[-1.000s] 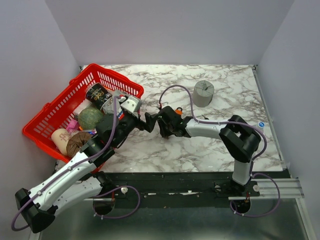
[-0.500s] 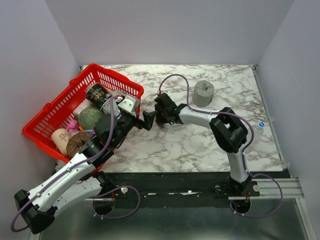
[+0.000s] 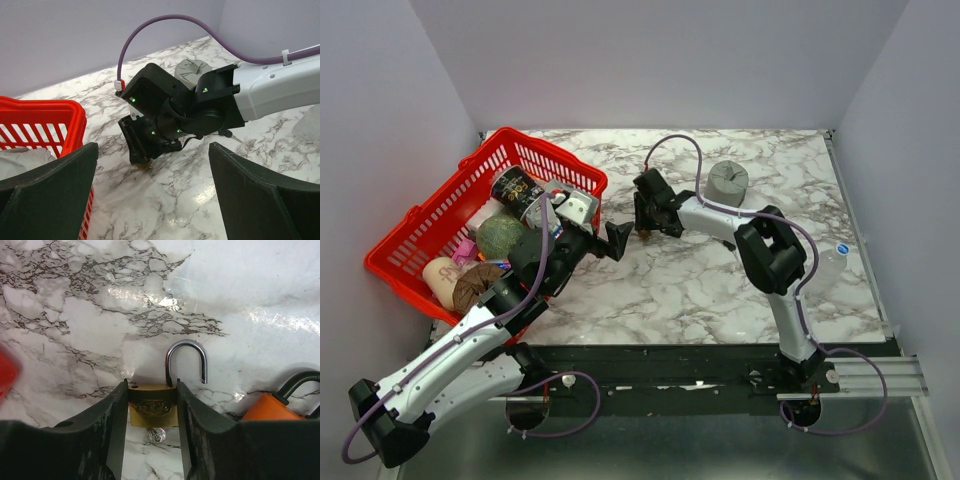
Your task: Unlock with the key
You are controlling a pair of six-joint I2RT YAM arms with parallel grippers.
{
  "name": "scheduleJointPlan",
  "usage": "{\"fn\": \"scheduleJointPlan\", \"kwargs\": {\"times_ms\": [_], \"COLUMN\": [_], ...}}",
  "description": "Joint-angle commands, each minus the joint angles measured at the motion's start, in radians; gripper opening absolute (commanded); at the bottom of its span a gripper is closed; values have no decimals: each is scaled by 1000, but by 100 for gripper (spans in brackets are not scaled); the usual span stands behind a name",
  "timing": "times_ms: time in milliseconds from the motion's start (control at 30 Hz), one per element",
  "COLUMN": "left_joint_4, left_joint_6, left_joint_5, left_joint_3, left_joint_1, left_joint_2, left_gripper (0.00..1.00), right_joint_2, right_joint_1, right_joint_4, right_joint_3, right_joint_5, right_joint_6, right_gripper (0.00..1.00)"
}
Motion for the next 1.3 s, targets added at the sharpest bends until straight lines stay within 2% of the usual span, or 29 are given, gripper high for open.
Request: {"fn": "scheduleJointPlan", "kwargs": {"times_ms": [0, 67, 133, 167, 367, 467, 667, 833, 933, 1067, 1267], "left_joint_4": [9, 9, 9, 9, 9, 7, 6, 0, 0, 1, -3], "left_joint_6": [5, 4, 5, 7, 8, 12, 8, 1, -2, -8, -2], "left_joint_5": [-17, -17, -18, -18, -23, -23, -21, -27, -21, -12, -21], "left_joint_3": [-1, -1, -3, -3, -3, -3, -3, 2, 3, 2, 3], "left_joint_1": [-4, -4, -4, -4, -4, -4, -4, -4, -4, -4, -4], "left_joint_2": [2, 7, 8, 10, 14, 16, 14, 22, 26, 34, 43], "left_gripper": [99, 99, 99, 99, 99, 99, 99, 99, 99, 99, 99], "right_joint_2": [-13, -37, -82, -97, -249, -315, -453, -583, -632, -626, -535], "right_joint_1": [-3, -3, -1, -3, -7, -38, -157, -326, -400, -447, -464], "right_joint_4": [-60, -56, -51, -37, -11, -11, -3, 3, 3, 10, 36], "right_joint_3": [8, 5, -5, -13, -96, -151, -364, -569, -636, -676, -645], "right_joint_5": [-34, -40, -48, -54, -60, -68, -69, -78, -57, -35, -68], "right_joint_6": [3, -6, -17, -23, -57, -58, -64, -93, -118, -133, -124], "right_gripper": [53, 64, 70, 77, 86, 87, 89, 89, 88, 85, 80]}}
